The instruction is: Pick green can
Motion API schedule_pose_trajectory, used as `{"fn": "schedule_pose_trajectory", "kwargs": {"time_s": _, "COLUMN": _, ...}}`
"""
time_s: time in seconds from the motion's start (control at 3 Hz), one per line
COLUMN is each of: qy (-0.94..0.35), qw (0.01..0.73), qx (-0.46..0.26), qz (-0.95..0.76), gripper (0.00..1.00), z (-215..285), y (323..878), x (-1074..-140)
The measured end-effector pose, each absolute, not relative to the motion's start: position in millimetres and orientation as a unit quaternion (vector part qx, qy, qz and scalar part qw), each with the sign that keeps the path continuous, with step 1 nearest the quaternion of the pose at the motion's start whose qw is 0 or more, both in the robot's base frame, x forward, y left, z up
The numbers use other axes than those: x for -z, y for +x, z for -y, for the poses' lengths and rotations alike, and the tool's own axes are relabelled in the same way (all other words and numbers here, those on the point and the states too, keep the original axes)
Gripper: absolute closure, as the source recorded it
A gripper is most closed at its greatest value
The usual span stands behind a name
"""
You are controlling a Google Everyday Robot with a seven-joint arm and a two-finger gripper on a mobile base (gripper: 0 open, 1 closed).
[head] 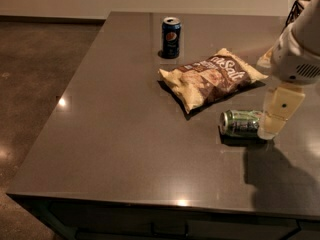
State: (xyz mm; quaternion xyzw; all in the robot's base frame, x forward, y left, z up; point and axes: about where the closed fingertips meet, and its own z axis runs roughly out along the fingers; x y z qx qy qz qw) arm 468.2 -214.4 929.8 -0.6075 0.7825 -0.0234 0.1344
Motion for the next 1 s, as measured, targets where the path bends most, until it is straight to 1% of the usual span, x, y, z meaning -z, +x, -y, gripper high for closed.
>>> {"fn": "schedule_pose_trajectory", "kwargs": {"time_s": 0.67, "qy": -0.633, "qw": 0.094, "qx": -0.003, "qz": -0.768, "gripper": 0.0, "z": 210, "y": 471, "x": -870}}
{"fn": "schedule_pose_trajectory", "kwargs": {"time_s": 1.0, "qy": -0.644, "qw": 0.08, "qx": -0.01, "qz": -0.761, "gripper": 0.16, "z": 207, "y": 467, "x": -852}}
